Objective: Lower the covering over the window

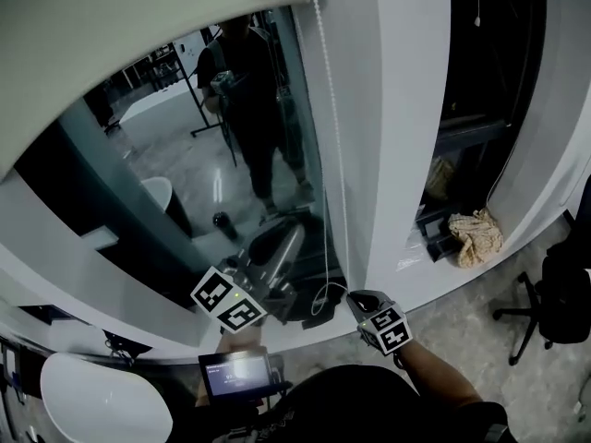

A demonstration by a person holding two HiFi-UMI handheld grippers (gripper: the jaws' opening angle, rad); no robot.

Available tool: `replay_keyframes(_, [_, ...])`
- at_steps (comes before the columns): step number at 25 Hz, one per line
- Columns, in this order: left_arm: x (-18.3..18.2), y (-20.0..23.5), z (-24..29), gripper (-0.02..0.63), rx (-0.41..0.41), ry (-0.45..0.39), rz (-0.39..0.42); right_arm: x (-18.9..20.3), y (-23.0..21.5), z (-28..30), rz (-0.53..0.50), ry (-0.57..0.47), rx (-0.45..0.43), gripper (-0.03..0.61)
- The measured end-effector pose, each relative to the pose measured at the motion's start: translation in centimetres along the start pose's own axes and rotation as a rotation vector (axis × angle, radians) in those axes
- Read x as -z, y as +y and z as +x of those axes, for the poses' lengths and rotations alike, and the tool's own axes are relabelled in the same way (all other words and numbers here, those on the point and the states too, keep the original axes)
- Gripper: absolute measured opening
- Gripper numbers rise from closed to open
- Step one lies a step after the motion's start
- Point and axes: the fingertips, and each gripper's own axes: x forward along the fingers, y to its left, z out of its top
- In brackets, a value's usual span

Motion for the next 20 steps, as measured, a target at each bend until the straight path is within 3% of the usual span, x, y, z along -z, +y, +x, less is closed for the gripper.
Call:
replay_keyframes(3, [-0.7,-1.9,2.5,0.057,0.056,-0.006,0.036,2.4,0.1,0.5,0.049,0.046,-0.009,0.012])
replay_keyframes(6, [-0.8,-3.5,4.9,0.072,0.084,-0.005,0.085,2.5,1.1,0.4,0.035,0.052,-0.030,0.012])
replay_keyframes(9, [-1.2,-4.2,6.6,0.083,0.111,-0.022,0.066,2.5,2.3,0.5,0.025,0.053,-0.051,0.012])
replay_keyframes(12, [-1.6,-4.2,7.5,0.013,0.109,-0.010,0.053,3.1,3.2,0.3,0.005,0.071,-0.077,0.008])
replay_keyframes(14, [-1.3,-4.4,7.7,0.011,0.095,-0.006,0.064,3.6,3.0,-0.5,0.004,0.070,-0.065,0.008])
replay_keyframes(18, [-1.3,-3.6,7.3,0.009,0.085,-0.020,0.009,4.0,0.4,-1.7,0.111,0.037,0.000,0.008])
replay_keyframes(20, [-0.9,-2.7,7.0,0.008,0.051,0.009,0.033,4.4,-0.5,-1.9,0.163,0.050,0.016,0.008])
